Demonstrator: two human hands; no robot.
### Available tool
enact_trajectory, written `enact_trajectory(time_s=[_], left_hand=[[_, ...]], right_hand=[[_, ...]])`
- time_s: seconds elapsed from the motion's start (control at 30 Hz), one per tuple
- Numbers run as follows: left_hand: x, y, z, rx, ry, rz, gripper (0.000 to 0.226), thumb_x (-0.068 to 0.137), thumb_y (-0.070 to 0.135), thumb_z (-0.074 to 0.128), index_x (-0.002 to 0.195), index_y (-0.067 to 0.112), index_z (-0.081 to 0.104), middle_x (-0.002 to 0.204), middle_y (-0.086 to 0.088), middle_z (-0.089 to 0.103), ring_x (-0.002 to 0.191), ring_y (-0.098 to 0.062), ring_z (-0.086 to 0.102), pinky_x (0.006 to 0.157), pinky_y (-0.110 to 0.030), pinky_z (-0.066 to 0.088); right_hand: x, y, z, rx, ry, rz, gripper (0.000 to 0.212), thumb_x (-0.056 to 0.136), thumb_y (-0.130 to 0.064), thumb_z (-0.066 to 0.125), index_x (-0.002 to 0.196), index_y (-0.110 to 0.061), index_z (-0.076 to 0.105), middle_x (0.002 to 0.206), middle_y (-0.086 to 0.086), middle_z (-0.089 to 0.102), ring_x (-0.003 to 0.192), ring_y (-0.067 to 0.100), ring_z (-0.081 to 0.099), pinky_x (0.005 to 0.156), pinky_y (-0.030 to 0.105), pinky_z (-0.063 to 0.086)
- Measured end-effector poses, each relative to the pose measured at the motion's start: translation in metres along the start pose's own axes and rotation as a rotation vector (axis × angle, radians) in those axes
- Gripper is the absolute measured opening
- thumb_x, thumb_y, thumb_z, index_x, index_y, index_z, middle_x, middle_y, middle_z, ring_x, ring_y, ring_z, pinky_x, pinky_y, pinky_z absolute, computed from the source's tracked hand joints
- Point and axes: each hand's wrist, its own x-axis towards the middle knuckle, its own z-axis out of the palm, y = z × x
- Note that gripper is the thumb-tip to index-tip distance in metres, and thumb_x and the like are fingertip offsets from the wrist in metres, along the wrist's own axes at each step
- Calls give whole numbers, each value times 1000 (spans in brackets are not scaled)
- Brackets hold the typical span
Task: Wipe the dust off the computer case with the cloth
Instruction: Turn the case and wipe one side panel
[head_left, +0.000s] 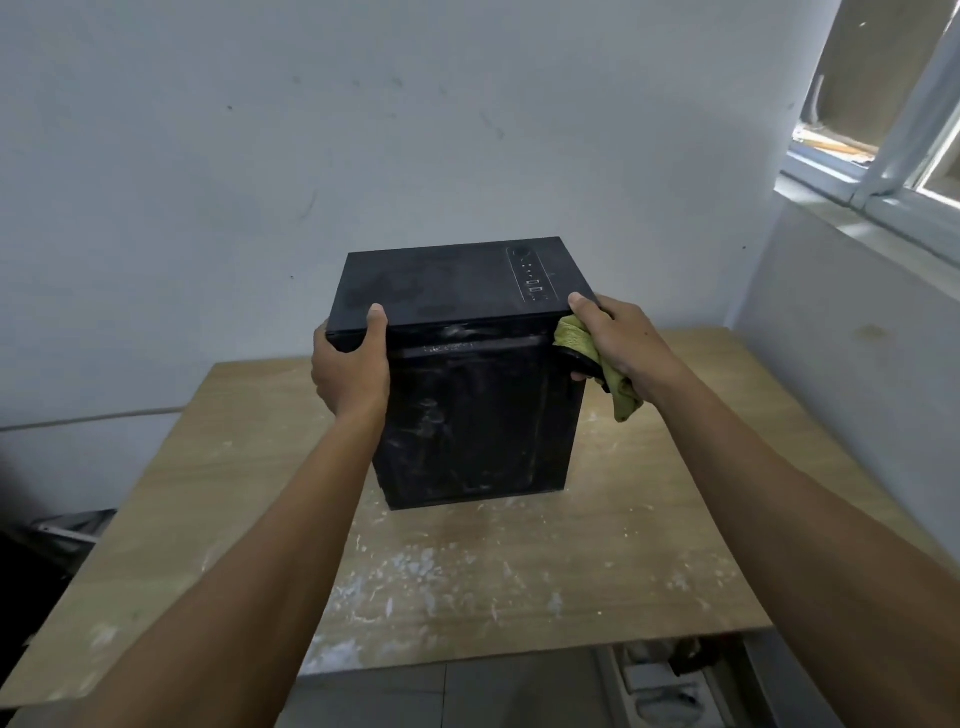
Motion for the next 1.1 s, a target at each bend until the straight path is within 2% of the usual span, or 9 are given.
enact_trajectory(time_s=[0.1,0.27,0.4,0.53,0.63,0.73,0.8,0.93,1.1], left_hand=[[0,0,-2,1,0,-11,50,84,54,67,124,25,58,117,8,63,110,-16,59,101,-39,49],[-2,1,-5,16,-20,5,53,84,55,67,125,22,58,117,8,63,109,-15,59,100,-37,49],[-1,5,-10,39,-74,62,59,85,53,68,131,19,53,119,7,60,111,-15,58,98,-31,49],[-1,9,-15,186,-129,298,65,89,47,66,141,18,42,129,9,51,113,-5,47,93,-20,41],[4,5,-16,327,-151,491,71,85,58,64,141,19,42,143,4,49,132,-16,44,110,-36,39],[5,3,-16,523,-158,700,80,86,59,63,146,11,40,153,-5,40,147,-20,25,122,-32,4],[2,7,-17,632,-166,846,86,85,64,61,145,6,42,153,-7,41,148,-19,23,120,-32,-5],[2,15,-7,820,-328,1017,97,79,72,58,145,2,42,152,-11,41,148,-24,24,123,-38,5],[-6,26,10,969,-538,1132,106,75,77,55,151,6,33,158,-7,32,149,-20,21,122,-33,10]], right_hand=[[-4,0,-2,7,-7,-1,29,95,-44,52,101,-21,70,88,9,69,59,24,67,50,29,53],[-8,-1,1,-32,24,11,34,92,-51,51,105,-25,68,94,8,70,62,28,70,56,36,57],[-16,0,5,-218,129,14,56,85,-68,49,116,-23,54,105,-4,60,90,19,61,78,34,50],[-27,10,7,-305,185,21,50,83,-49,65,105,-15,36,104,2,45,86,14,48,59,23,35],[-35,15,6,-357,127,-20,38,82,-30,67,98,-13,37,107,6,42,86,15,46,60,22,36],[-45,16,3,-433,125,-111,27,79,-19,66,96,-13,47,105,4,49,81,10,47,60,18,34],[-51,16,2,-465,152,-201,24,77,-18,68,96,-19,53,105,2,52,85,10,48,65,17,36],[-58,12,6,-532,203,-340,23,80,-24,68,100,-30,60,107,-5,52,89,9,50,77,26,38],[-57,14,20,-553,392,-422,26,88,-29,63,113,-29,59,109,-7,48,83,12,52,67,26,39]])
